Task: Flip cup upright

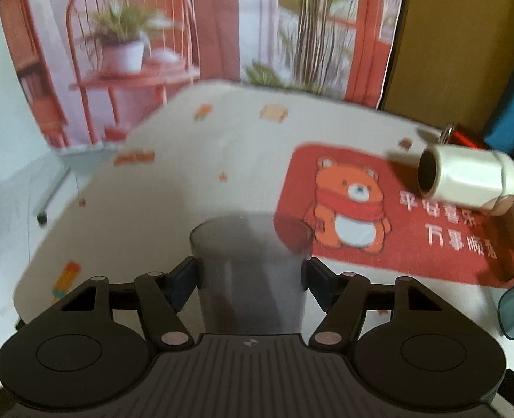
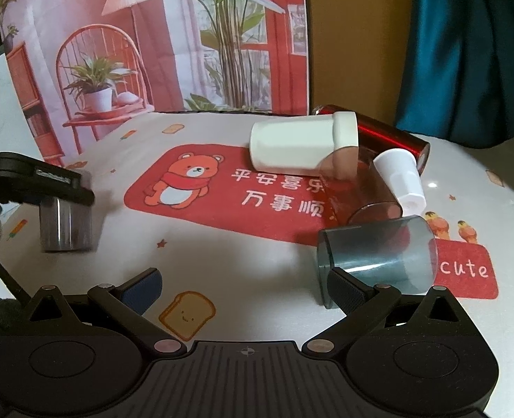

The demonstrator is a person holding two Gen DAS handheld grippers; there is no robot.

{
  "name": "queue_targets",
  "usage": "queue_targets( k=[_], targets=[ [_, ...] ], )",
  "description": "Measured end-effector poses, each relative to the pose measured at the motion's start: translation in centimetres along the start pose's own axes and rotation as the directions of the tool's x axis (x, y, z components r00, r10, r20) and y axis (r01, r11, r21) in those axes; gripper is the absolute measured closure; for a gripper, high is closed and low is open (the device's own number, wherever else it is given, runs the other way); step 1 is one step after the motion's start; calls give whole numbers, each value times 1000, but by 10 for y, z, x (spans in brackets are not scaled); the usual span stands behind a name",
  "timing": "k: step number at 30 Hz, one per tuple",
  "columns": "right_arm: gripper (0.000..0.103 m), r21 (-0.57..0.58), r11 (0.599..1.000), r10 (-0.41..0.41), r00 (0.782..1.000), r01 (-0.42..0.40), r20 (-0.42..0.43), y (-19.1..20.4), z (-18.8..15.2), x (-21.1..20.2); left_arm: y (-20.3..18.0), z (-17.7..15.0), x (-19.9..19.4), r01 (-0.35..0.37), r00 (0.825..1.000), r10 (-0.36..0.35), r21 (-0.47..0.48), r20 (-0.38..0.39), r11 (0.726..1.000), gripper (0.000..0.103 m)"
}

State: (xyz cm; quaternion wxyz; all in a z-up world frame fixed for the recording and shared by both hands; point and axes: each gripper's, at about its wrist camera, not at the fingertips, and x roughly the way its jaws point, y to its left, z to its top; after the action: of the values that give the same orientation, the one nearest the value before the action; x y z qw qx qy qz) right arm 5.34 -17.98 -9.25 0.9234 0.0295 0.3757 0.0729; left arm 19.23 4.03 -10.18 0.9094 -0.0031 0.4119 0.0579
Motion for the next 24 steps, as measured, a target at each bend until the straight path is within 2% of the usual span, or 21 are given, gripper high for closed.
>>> queue_targets(
  k=[2,4,14,24],
  targets=[
    [3,-1,1000,1,1000,-1,-3,1,0,1,-1,0,2,-12,1000,12,2,20,1000,33],
    [3,-2,1000,3,1000,-3,-5,1,-1,1,0,0,8,-21,1000,21,-16,3,1000,33],
    [3,5,1000,5,1000,-5,-7,2,0,1,7,3,4,-6,1000,5,-42,-6,999,33],
    [3,24,1000,16,1000,-16,-14,0,-1,0,3,-8,-4,10,1000,-11,-31,-19,999,33]
  ],
)
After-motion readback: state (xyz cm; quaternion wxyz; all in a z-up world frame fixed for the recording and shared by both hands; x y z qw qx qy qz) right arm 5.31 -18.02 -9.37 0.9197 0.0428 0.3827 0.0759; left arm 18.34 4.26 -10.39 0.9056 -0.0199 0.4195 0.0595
